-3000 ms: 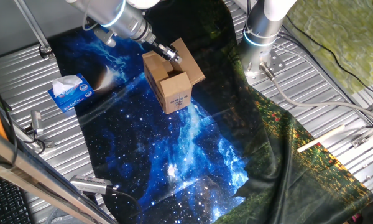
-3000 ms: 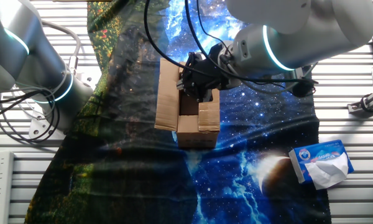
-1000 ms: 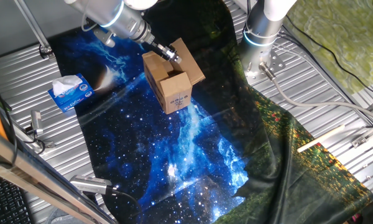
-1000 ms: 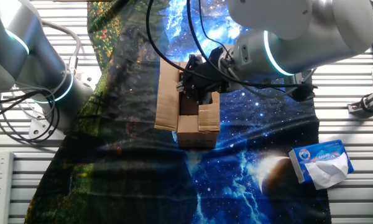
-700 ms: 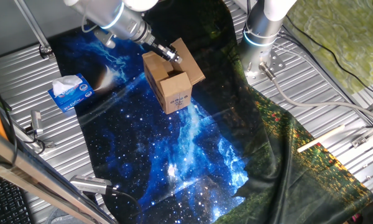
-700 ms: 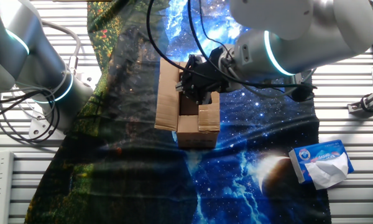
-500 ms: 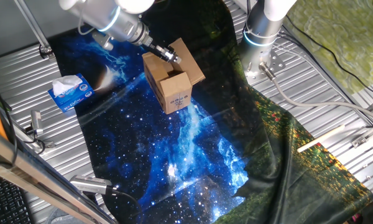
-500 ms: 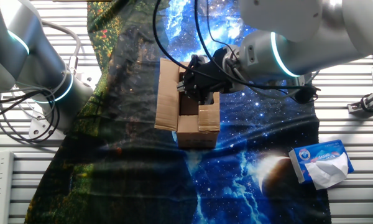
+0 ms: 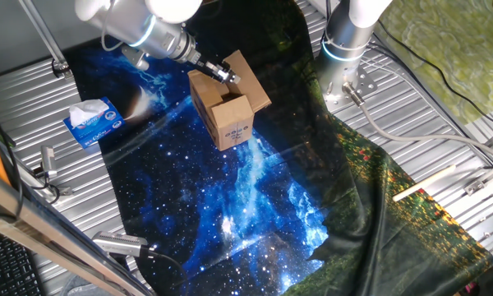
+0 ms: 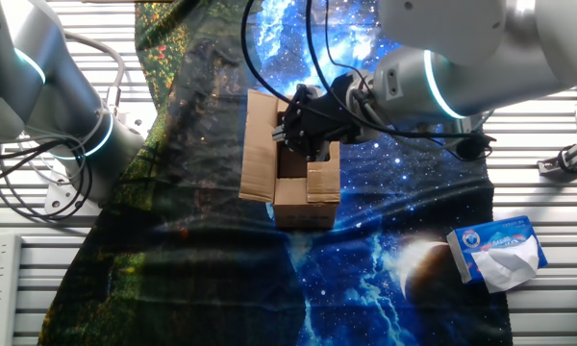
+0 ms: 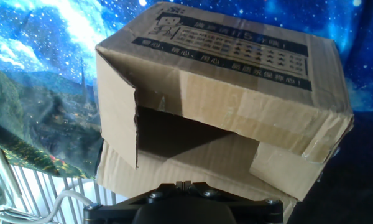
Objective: Cover the box
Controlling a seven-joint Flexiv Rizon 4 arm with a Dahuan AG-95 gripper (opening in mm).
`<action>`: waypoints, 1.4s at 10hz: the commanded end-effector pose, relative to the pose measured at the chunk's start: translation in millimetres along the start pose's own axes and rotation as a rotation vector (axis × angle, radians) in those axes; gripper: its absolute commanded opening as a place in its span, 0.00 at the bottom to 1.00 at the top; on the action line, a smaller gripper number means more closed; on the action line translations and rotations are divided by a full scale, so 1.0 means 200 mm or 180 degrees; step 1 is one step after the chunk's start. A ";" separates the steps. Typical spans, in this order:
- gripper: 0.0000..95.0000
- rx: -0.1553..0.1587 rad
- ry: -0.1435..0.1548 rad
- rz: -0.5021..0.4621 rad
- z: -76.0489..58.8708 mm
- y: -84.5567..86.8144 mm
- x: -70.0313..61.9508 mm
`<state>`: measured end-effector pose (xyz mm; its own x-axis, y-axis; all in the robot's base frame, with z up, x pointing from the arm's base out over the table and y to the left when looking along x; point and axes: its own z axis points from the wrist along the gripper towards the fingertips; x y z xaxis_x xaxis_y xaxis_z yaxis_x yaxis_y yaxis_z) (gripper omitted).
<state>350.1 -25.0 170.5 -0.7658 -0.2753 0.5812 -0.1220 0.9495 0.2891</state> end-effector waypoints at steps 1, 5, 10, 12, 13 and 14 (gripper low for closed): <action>0.00 0.0003 0.0013 0.0017 0.00 0.00 0.00; 0.00 0.0001 0.0022 0.0019 0.00 0.00 0.00; 0.00 0.0026 0.0025 0.0060 0.00 0.00 0.00; 0.00 0.0028 0.0038 0.0071 0.00 0.00 0.00; 0.00 0.0023 0.0032 0.0070 0.00 0.00 0.00; 0.00 0.0023 0.0036 0.0070 0.00 0.00 0.00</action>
<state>348.8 -25.5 170.4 -0.7606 -0.2561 0.5965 -0.1100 0.9564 0.2705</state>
